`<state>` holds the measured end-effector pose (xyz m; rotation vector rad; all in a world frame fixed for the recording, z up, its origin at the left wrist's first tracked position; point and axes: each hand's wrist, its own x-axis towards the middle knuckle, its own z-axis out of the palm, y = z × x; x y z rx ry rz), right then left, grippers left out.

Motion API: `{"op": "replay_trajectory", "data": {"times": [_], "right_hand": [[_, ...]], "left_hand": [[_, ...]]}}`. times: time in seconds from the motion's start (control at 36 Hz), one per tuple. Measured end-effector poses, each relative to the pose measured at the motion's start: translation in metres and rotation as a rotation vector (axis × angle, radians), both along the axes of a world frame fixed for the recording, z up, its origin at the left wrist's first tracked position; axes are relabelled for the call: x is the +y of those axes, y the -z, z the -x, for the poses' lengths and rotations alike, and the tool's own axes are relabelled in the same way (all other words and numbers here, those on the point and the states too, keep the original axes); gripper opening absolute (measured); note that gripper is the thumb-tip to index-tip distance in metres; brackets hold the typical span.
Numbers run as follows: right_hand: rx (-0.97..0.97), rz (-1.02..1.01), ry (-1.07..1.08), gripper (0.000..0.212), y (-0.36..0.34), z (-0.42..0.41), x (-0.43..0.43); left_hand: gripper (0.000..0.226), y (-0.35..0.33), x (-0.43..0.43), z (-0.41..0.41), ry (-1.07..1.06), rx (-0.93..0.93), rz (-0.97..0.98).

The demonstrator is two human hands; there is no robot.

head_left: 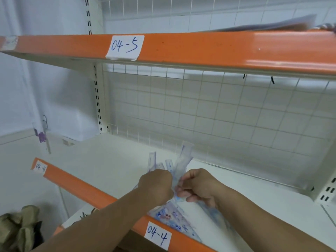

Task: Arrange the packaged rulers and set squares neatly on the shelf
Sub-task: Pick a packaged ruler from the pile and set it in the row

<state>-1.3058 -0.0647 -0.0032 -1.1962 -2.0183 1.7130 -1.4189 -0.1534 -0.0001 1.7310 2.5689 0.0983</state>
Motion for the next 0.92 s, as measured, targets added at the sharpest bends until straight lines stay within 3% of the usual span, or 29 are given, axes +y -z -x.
{"op": "replay_trajectory", "data": {"times": [0.17, 0.25, 0.39, 0.5, 0.58, 0.69, 0.81, 0.92], "right_hand": [[0.044, 0.076, 0.042, 0.019, 0.001, -0.002, -0.006], [-0.040, -0.017, 0.024, 0.019, -0.002, 0.000, -0.011], [-0.584, -0.975, -0.096, 0.034, -0.004, -0.006, -0.015], [-0.576, -1.331, -0.307, 0.023, -0.002, -0.009, -0.013], [-0.625, -1.396, -0.407, 0.029, 0.003, -0.008, -0.008], [-0.672, -1.384, -0.404, 0.029, 0.008, -0.008, -0.006], [-0.703, -1.368, -0.367, 0.026, 0.010, -0.011, -0.009], [-0.741, -1.371, -0.297, 0.023, 0.013, -0.016, -0.009]], "left_hand": [[0.031, 0.002, 0.001, 0.002, 0.047, -0.063, 0.014], [0.025, 0.002, 0.002, 0.000, 0.045, 0.002, 0.026], [0.015, 0.002, 0.001, 0.007, 0.023, 0.110, 0.067], [0.013, 0.005, 0.004, 0.012, 0.047, 0.103, 0.046], [0.020, 0.005, 0.005, 0.011, 0.077, 0.101, 0.044], [0.019, 0.007, 0.006, 0.013, 0.107, 0.098, 0.028], [0.036, 0.011, 0.006, 0.019, 0.123, 0.096, 0.038], [0.027, 0.013, 0.004, 0.027, 0.115, 0.118, 0.068]]}}
